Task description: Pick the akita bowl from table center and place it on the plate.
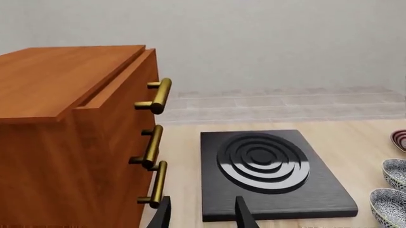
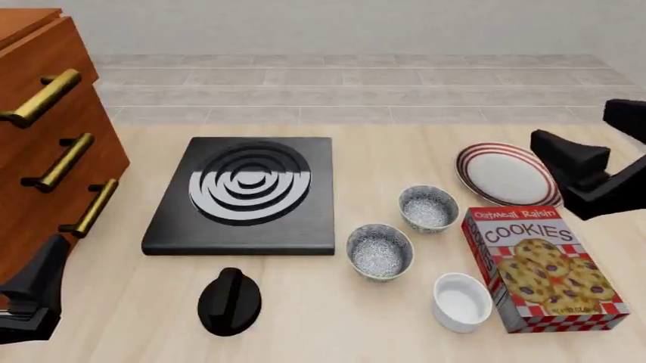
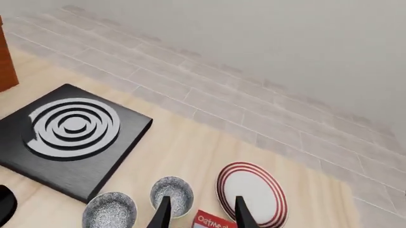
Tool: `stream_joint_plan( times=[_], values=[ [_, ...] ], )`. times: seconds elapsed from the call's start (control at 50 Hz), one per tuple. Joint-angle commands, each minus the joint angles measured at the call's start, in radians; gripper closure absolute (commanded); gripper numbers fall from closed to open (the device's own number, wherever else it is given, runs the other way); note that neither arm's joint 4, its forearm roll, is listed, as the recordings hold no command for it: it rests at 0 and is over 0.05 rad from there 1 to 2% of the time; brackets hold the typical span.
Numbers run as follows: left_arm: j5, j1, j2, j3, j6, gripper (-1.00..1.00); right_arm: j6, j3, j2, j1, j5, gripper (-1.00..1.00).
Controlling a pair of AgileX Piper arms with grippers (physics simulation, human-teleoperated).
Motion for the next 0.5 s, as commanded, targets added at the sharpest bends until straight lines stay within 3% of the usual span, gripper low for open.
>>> stream_joint_plan(
  times=[0.02, 0.08, 0.22, 0.38, 0.5],
  values=[
    [0.000, -0.002, 0.007, 0.000, -0.001, -1.00, -0.136, -0.122, 0.141, 0.105, 0.092, -1.00],
    [-0.007, 0.002, 0.016, 0.000, -0.004, -1.00, -0.143, -0.130, 0.164, 0.121, 0.093, -1.00],
    [-0.007, 0.004, 0.019, -0.001, 0.000, -1.00, -0.237, -0.142, 0.239, 0.175, 0.119, -1.00],
    [0.000, 0.005, 0.012, -0.001, -0.001, -1.00, -0.310, -0.206, 0.312, 0.212, 0.209, -1.00],
    [-0.025, 0.021, 0.037, -0.001, -0.027, -1.00, -0.346, -0.183, 0.338, 0.260, 0.227, -1.00]
  ],
)
